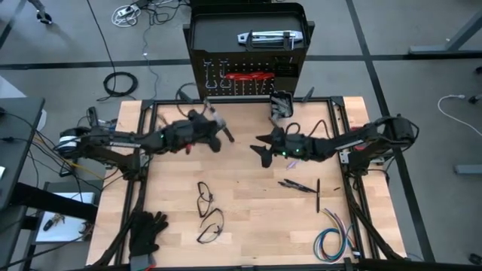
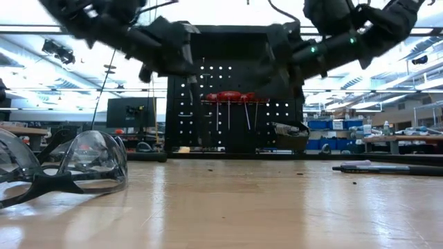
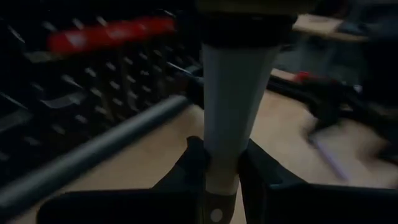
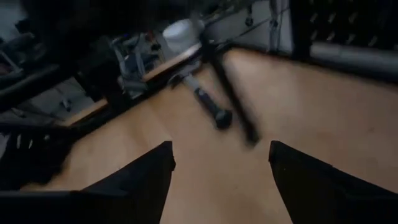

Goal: Hang tools onto peg board
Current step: Hang the right hammer on the pegboard

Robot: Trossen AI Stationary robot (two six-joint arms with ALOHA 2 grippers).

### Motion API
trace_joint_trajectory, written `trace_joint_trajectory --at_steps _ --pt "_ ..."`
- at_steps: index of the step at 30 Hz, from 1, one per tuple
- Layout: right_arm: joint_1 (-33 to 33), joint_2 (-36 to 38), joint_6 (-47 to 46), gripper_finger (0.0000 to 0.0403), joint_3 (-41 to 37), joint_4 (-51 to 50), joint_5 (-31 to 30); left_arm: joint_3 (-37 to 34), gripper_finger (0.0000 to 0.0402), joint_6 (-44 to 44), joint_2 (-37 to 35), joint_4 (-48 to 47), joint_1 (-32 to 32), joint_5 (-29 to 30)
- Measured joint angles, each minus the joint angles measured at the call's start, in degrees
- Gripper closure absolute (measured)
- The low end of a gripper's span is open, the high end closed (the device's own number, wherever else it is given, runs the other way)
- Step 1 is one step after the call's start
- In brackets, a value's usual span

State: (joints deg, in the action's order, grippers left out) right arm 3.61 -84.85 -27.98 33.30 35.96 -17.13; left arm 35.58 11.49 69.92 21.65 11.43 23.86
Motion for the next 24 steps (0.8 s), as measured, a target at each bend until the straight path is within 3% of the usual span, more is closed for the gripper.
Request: trace_joint_trajectory --at_steps 6,10,18,24 --pt "-4.1 -7.0 0.5 0.0152 0.6 9.1 -4.4 9.7 0.0358 -1.0 2.4 -5.4 5.3 2.9" --pt "-5.9 -9.5 3.8 0.0161 1.6 10.9 -4.2 14.6 0.0358 1.7 4.7 -9.0 8.5 4.4" --pt "-5.7 -9.0 12.1 0.0164 2.3 10.6 -3.5 20.2 0.0358 6.3 12.9 -13.9 10.0 10.3" --pt "-4.2 -6.2 15.8 0.0165 2.3 5.1 -1.1 20.5 0.0358 10.0 14.2 -13.2 10.6 14.1"
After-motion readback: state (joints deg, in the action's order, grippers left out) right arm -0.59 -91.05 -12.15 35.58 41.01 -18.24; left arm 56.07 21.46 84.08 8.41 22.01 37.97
